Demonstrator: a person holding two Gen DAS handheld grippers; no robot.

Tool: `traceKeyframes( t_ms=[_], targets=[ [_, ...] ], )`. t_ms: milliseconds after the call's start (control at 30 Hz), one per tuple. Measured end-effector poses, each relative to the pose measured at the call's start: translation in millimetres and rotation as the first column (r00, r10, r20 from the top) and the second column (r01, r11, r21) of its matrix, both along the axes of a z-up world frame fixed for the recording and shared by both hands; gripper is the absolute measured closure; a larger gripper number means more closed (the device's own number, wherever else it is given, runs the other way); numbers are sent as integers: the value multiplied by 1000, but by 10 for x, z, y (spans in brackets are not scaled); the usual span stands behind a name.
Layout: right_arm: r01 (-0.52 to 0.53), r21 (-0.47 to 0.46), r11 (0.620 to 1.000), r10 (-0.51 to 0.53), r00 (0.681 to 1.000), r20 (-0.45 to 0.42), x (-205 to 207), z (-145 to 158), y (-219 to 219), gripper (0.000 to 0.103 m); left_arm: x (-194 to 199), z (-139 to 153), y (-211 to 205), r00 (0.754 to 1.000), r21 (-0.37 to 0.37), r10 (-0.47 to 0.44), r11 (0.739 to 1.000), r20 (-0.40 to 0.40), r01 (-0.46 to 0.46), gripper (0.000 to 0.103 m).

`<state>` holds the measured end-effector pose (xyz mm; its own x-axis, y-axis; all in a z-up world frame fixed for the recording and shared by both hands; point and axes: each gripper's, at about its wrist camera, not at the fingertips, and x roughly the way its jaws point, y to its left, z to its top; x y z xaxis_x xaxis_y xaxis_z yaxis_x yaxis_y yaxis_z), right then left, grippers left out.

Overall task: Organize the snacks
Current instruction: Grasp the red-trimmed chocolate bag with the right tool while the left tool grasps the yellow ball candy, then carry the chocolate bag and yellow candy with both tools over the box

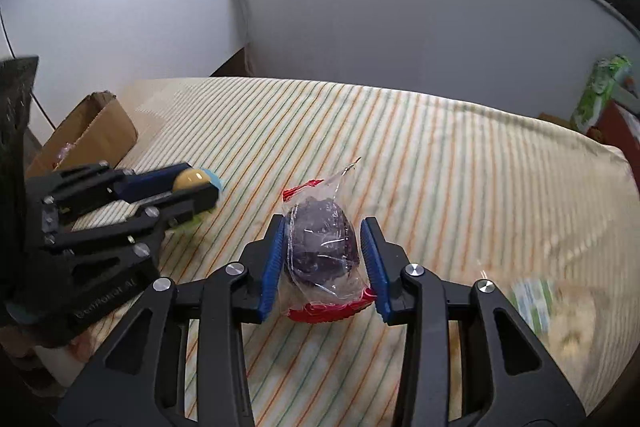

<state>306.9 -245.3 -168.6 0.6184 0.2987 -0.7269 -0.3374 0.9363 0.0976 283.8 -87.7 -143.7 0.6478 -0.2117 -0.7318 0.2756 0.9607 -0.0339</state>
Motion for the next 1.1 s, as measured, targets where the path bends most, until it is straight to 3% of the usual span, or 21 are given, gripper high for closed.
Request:
traceKeyframes(
  t_ms=[300,567,833,1100],
  targets=[
    [103,51,993,-106,993,57,-517,119,-113,63,-381,359,61,993,2,-11,1000,114,11,79],
    [101,61,993,-108,987,120,-973,450,-36,63,-789,653,150,981,-9,-15,1000,192,17,79],
    [71,40,997,-78,973,216,-1381,922,322,63,-1288,974,409,963,-43,1,999,269,11,79],
    [34,11,999,-35,962,269,-1680,1195,738,63,-1632,1231,812,940,-85,51,996,338,-23,79]
  ],
)
